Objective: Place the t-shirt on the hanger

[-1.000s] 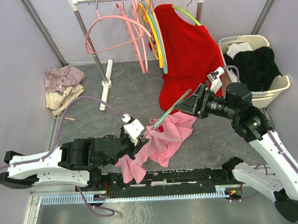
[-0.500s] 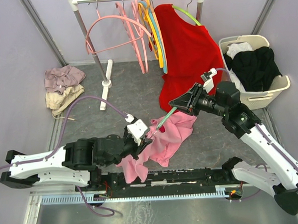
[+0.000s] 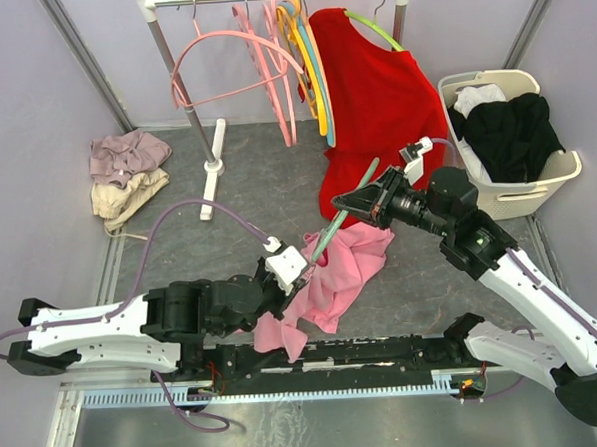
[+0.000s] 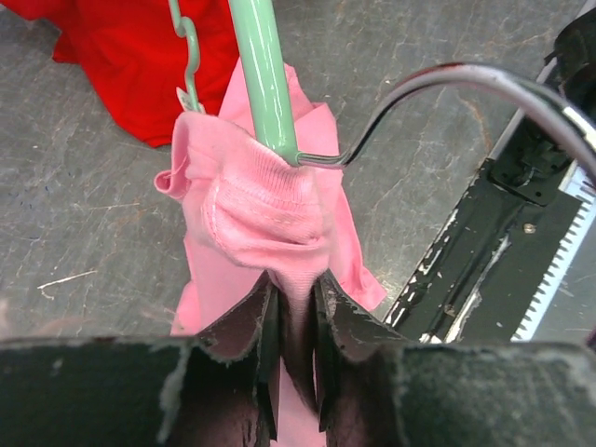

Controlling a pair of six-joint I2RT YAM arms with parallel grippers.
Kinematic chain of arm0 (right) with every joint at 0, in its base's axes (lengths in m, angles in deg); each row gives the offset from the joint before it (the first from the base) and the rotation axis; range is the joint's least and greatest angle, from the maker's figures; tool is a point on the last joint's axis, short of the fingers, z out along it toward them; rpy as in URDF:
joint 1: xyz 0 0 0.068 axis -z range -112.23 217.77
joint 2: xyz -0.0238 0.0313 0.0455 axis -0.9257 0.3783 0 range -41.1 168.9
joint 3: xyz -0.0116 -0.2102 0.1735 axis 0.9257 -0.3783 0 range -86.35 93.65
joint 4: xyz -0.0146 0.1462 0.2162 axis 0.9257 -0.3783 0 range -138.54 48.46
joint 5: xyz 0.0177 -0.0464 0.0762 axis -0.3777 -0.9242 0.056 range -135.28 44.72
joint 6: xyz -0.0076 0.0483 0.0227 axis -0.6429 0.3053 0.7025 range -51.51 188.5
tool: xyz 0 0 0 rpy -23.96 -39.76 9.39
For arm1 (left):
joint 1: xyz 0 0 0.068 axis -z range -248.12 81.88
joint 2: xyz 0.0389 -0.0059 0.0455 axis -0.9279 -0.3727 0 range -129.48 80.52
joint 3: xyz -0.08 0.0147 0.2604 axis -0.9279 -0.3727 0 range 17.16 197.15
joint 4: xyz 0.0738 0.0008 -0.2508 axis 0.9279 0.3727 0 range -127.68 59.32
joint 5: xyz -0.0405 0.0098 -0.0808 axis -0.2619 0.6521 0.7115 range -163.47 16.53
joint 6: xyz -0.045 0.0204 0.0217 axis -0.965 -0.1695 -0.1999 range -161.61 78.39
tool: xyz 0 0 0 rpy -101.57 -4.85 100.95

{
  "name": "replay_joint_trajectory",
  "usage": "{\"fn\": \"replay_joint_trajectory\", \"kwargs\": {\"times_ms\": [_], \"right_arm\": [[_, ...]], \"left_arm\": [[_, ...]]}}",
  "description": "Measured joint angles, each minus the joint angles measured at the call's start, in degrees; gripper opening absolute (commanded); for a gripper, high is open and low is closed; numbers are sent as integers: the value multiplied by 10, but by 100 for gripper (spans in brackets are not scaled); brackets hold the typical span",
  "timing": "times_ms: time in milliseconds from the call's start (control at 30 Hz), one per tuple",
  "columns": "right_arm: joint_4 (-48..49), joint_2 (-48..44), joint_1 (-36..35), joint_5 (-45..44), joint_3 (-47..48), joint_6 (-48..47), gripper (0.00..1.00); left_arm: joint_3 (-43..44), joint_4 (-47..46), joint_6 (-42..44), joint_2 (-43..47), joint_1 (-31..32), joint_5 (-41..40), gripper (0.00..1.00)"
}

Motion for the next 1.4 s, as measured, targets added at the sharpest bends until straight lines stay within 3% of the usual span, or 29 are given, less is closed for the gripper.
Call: {"fn": "replay_joint_trajectory", "kwargs": {"times_ms": [167,400,667,833,1000,1067,1200,1333,1400], "right_arm": [[8,-6,-1,-20,-30,21,1],[13,-2,-14,-22,-65,62,1],[31,-2,-13,-39,-79,75,1],[38,-2,-13,-55,-83,77,1],[40,-2,-13,-59,-89,78,2],[40,0,-13,-58,-90,77,11],[39,-1,-16,-50,-89,70,43],[-24,0,-29,-35,-80,16,64],[-58,-2,-30,-32,-68,-15,67]], "left_arm": [[-24,-29,19,-5,0,-21,28],[-46,-139,61,-8,5,-39,32],[-71,-198,83,-22,7,-73,25],[-84,-231,84,-30,7,-100,4],[-107,-262,84,-24,9,-111,3],[-114,-268,84,-17,9,-109,3],[-115,-253,84,2,9,-92,3],[-116,-235,82,31,6,-84,3],[-116,-221,80,53,6,-72,3]]}}
